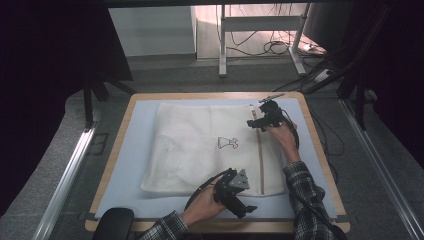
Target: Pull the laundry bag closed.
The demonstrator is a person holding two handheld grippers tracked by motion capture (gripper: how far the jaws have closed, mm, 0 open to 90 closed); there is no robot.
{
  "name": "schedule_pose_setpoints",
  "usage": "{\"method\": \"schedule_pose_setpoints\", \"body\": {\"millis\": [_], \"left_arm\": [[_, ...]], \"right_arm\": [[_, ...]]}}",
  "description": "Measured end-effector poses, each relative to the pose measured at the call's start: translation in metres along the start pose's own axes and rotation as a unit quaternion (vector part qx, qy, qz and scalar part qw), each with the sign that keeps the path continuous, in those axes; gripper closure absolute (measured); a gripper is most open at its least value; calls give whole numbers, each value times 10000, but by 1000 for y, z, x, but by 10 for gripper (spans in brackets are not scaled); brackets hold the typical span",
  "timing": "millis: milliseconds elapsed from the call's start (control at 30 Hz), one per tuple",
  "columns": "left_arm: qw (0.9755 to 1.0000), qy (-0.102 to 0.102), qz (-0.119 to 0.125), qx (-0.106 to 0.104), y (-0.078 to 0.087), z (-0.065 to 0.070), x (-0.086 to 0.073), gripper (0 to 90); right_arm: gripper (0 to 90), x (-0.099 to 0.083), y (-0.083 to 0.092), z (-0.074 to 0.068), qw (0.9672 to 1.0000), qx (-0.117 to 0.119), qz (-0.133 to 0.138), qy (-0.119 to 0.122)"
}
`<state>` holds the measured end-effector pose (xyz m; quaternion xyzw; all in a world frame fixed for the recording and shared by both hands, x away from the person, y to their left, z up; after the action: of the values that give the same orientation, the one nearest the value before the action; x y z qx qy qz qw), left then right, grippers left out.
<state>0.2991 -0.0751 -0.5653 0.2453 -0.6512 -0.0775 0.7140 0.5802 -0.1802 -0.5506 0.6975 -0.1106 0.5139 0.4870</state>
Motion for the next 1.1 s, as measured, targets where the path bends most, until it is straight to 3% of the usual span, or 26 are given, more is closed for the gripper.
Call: {"method": "schedule_pose_setpoints", "body": {"millis": [133, 333, 667, 1100], "left_arm": [[9998, 160, 103, -18, 4, -2, 1, 25], [9998, 193, 76, -32, 9, -2, -1, 17], [9996, -109, -160, 227, 18, -11, -8, 14], [9992, -92, -217, 310, 29, -17, -19, 16]], "right_arm": [[23, -2, 1, -3, 10000, 42, -55, -7], [22, -2, 6, -9, 9999, 105, -50, 62], [15, 0, 18, -22, 9994, 245, 11, 240], [13, -1, 32, -30, 9988, 298, 124, 356]]}}
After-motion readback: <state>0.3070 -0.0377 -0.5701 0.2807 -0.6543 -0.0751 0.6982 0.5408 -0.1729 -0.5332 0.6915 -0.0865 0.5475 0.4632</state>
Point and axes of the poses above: each handheld gripper's, and its own axes: y roughly backward along the jaws, x roughly out of its top, z roughly to its right, the point moved 7 cm from there along -y, roughly forward along the jaws, and after that the axes turned 13 degrees about z, right-handed, at the moved point
